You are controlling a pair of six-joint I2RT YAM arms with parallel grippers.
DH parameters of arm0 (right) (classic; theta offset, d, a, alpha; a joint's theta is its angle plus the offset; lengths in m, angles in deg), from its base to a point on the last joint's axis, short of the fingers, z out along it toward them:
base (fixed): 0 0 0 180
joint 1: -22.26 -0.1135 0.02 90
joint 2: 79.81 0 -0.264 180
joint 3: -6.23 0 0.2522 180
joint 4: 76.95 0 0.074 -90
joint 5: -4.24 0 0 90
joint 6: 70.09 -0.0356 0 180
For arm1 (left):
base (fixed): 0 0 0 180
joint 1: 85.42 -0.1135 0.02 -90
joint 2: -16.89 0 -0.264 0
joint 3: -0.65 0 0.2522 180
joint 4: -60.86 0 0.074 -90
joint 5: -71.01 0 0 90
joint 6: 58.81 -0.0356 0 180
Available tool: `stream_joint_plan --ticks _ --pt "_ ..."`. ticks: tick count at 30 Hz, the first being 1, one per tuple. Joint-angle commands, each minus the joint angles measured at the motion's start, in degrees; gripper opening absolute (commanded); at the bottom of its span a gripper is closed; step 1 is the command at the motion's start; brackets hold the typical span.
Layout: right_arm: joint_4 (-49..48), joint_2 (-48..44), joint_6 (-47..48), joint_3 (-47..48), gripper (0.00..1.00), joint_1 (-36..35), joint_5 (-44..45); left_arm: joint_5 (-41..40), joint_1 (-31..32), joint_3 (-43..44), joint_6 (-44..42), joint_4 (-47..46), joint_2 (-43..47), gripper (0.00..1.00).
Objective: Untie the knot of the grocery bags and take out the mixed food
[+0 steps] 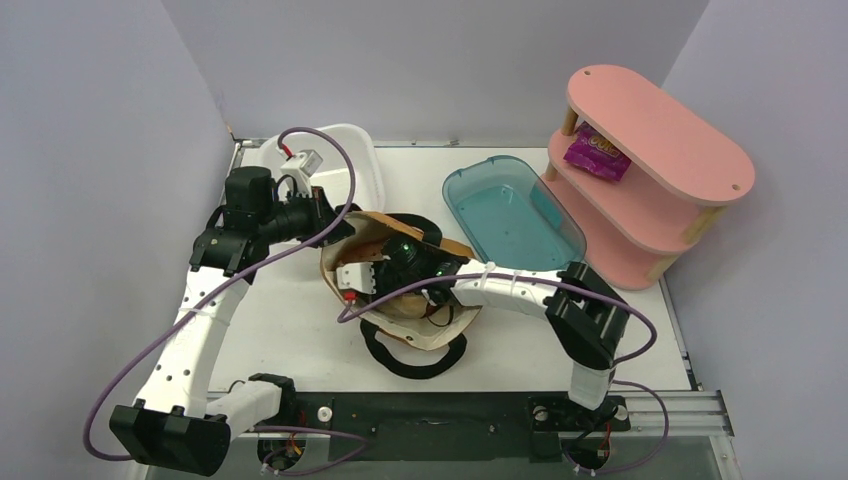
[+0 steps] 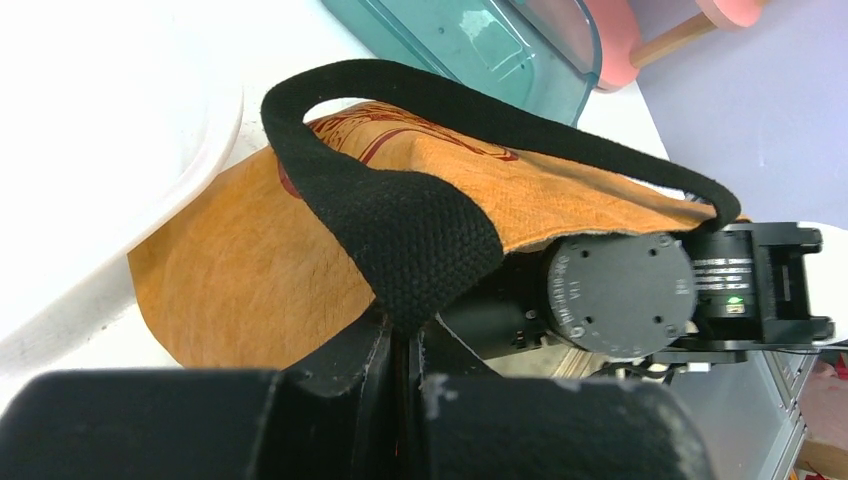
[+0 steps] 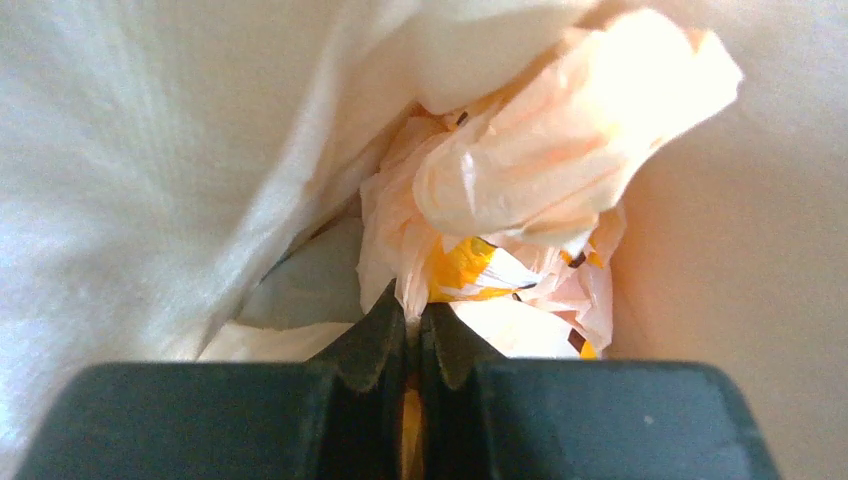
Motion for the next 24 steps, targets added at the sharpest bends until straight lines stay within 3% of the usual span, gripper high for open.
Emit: stream_joint_plan --ticks 1,16,20,24 --pt "1.21 -7.48 -5.18 1.29 0.0 1.41 -4.91 -0.03 -1.21 0.78 -0.06 -4.2 0.52 0.0" --pt "2.56 -23.57 -24.26 6.71 0.0 5.98 -12.02 -8.17 -3.87 3.29 -4.4 -4.42 -2.35 0.0" --pt "3.03 -28.03 -27.63 7.49 0.0 6.98 -11.5 -4.66 -6.19 8.33 -8.73 2.75 -4.55 0.0" --pt "2.61 -31.51 -30.89 9.08 0.0 7.39 -9.59 -2.22 -6.98 13.6 -17.39 15.76 -5.49 0.0"
